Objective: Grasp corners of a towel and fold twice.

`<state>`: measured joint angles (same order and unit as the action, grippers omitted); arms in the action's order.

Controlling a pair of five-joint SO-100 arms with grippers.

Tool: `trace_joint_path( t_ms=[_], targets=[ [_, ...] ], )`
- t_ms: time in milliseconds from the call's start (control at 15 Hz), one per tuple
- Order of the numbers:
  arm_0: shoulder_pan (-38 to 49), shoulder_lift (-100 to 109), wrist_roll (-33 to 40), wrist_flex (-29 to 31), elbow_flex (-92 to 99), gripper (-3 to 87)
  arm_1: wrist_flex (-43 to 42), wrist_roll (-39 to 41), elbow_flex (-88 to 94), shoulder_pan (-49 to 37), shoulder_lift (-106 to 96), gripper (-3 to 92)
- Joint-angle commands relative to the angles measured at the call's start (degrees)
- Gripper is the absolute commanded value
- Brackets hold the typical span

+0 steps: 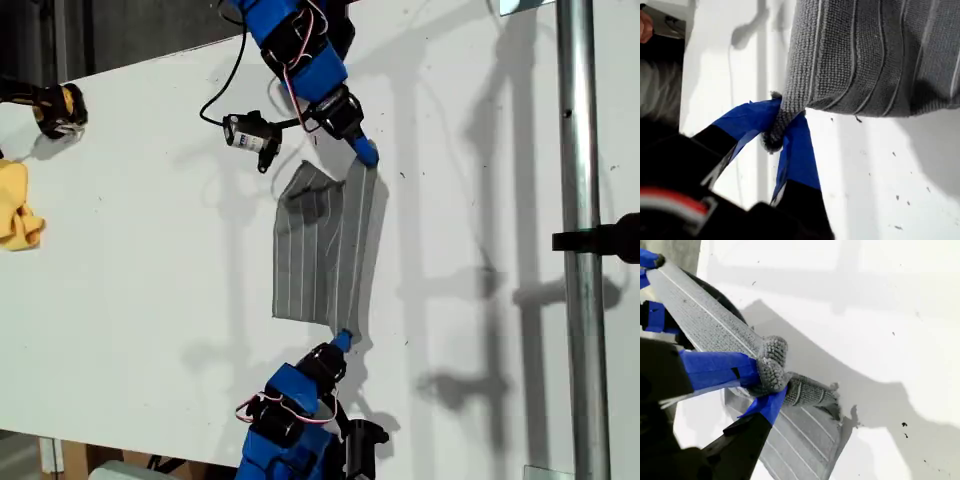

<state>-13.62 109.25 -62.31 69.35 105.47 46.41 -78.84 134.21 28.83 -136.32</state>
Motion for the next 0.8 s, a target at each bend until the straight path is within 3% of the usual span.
trace_joint_path(
  t_ms=[0, 467, 733],
  targets=[
    [4.5, 2.2, 2.2, -0.8, 1.1, -1.7, 4.7, 0.9, -0.1, -4.7, -3.4, -0.2],
    [30.3, 1.0, 21.0, -3.3, 2.2, -1.7, 29.0, 16.7, 4.7, -35.4, -32.3, -0.2],
    [37.6, -2.4, 27.2, -9.8, 0.6, -1.7, 30.4, 24.3, 4.6, -49.9, -32.5, -0.2]
  ],
)
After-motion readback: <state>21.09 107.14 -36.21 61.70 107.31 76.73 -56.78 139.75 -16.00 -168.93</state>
